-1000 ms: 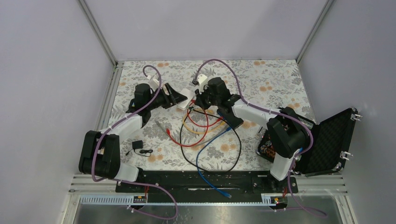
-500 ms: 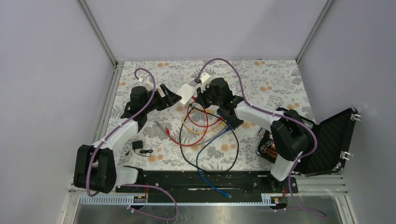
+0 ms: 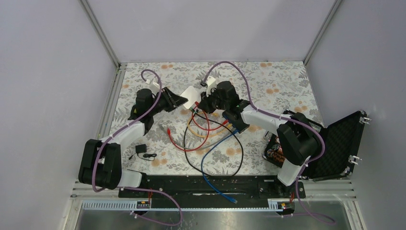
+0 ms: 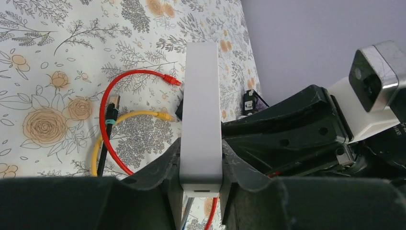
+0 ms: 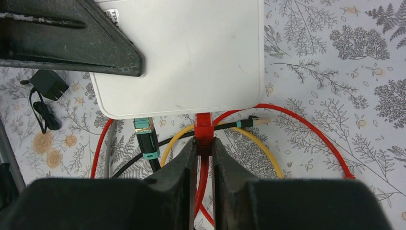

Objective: Insert the plug into the switch port
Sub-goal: Pick up the power from the center of the board.

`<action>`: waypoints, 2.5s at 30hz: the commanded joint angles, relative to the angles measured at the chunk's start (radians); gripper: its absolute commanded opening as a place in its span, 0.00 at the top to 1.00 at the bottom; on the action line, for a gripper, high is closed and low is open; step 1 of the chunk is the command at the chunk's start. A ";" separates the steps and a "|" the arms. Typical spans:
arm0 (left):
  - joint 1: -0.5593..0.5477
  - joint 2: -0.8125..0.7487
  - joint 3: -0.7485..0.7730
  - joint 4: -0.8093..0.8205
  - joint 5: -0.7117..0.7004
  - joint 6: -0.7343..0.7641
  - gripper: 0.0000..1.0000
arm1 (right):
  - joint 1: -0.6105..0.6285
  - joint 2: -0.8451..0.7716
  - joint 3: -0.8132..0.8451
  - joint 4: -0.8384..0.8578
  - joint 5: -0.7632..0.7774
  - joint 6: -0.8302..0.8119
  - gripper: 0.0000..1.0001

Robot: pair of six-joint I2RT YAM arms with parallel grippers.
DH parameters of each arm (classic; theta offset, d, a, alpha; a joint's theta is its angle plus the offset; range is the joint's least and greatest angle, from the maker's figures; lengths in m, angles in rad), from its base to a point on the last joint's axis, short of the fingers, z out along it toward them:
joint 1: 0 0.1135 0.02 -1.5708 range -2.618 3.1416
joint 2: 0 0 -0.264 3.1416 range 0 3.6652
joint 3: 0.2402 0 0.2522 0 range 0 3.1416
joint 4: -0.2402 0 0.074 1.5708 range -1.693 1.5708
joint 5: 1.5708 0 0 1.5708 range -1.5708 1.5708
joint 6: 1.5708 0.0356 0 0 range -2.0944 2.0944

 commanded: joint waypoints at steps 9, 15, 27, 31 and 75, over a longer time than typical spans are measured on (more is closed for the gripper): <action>0.001 0.017 -0.027 0.122 0.141 -0.008 1.00 | -0.188 -0.068 0.049 -0.008 -0.516 0.141 0.10; 0.001 0.008 -0.042 0.129 0.245 0.012 1.00 | -0.263 0.008 0.100 0.083 -0.755 0.222 0.15; -0.002 -0.008 -0.091 0.281 0.334 -0.084 1.00 | -0.275 0.263 0.267 0.461 -0.987 0.690 0.23; -0.002 -0.018 -0.103 0.314 0.350 -0.094 1.00 | -0.275 0.343 0.268 0.860 -1.024 1.020 0.25; 0.103 -0.449 0.151 -0.965 -0.822 0.228 0.01 | -0.286 0.291 0.157 0.934 -0.936 1.054 1.00</action>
